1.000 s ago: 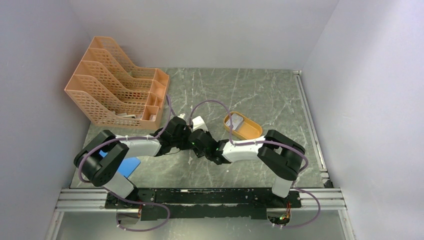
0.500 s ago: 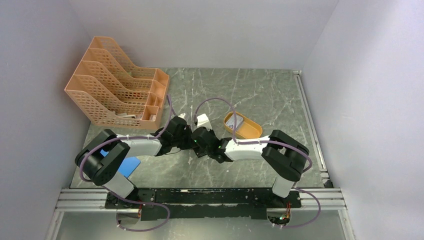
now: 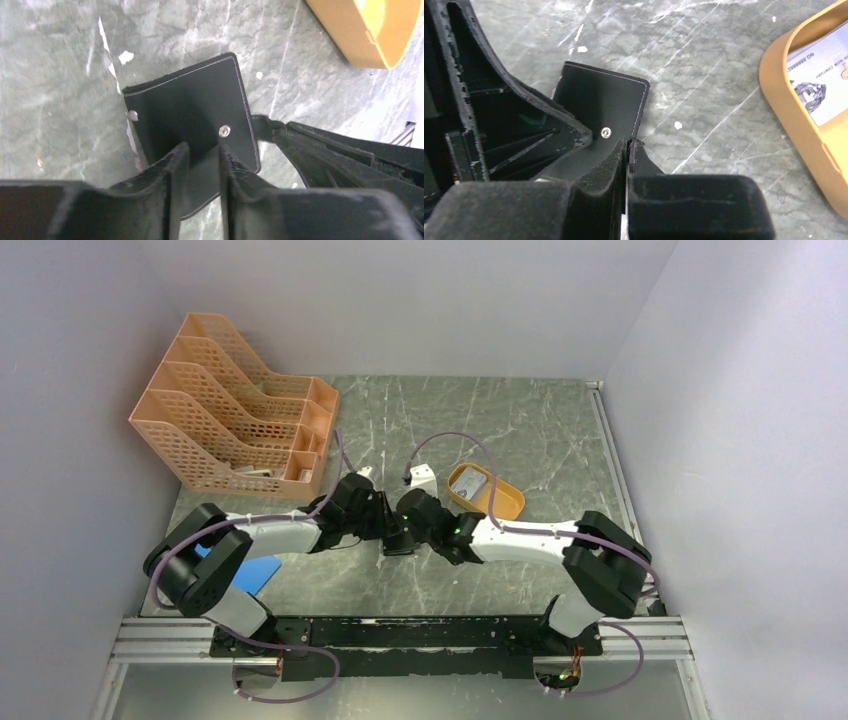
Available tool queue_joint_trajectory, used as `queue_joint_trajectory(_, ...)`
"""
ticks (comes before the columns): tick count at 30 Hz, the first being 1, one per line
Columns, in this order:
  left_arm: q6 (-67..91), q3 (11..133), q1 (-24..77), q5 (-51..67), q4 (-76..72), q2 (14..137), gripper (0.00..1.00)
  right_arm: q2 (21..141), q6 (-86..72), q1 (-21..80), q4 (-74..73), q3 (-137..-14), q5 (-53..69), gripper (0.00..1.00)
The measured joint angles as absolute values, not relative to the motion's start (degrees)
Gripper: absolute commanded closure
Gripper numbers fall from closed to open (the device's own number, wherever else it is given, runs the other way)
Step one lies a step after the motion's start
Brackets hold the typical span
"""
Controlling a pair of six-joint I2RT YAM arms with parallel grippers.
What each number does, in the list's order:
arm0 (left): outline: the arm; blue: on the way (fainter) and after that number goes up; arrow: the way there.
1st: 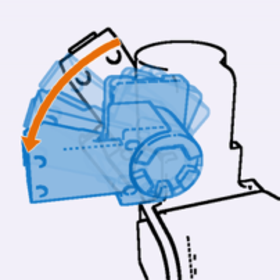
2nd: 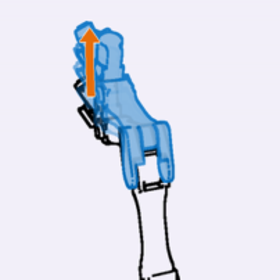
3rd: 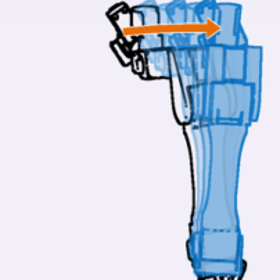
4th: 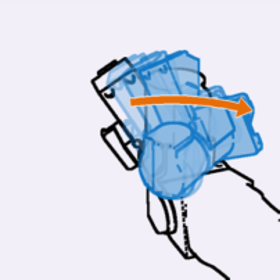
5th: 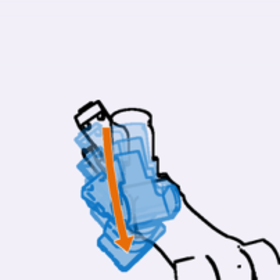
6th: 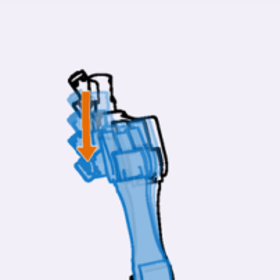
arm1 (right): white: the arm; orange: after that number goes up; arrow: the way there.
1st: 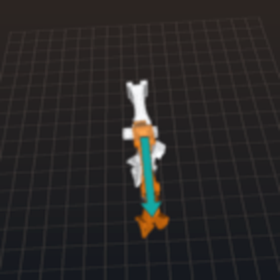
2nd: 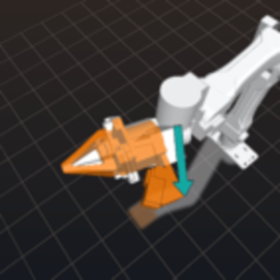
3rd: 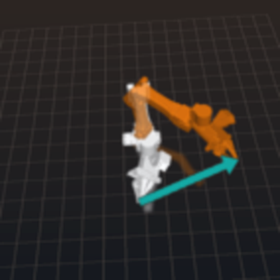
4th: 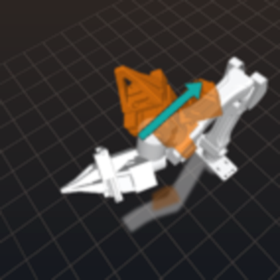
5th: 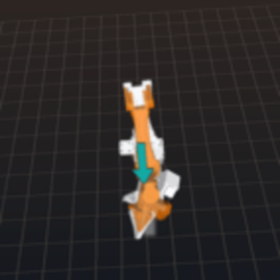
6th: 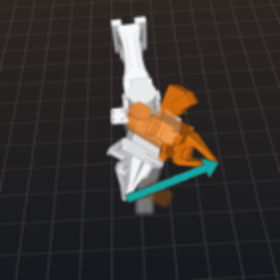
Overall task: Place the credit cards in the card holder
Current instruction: Open the card holder at the center of the board.
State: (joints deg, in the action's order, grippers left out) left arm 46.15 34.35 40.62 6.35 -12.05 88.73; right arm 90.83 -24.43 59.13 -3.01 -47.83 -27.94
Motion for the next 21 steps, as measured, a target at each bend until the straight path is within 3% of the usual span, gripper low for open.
queue_joint_trajectory(8,44.03,35.22,40.75,5.56,-3.11,81.03,0.27,83.94,-30.98,59.13,-5.08,-46.06,-21.67,1.00)
queue_joint_trajectory(13,42.87,35.20,40.75,3.18,1.93,76.27,0.26,82.15,-35.07,59.13,-5.13,-43.42,-20.45,1.00)
queue_joint_trajectory(21,41.80,32.75,40.75,1.48,5.43,73.91,0.29,79.68,-41.91,58.78,-6.81,-35.99,-20.27,0.65)
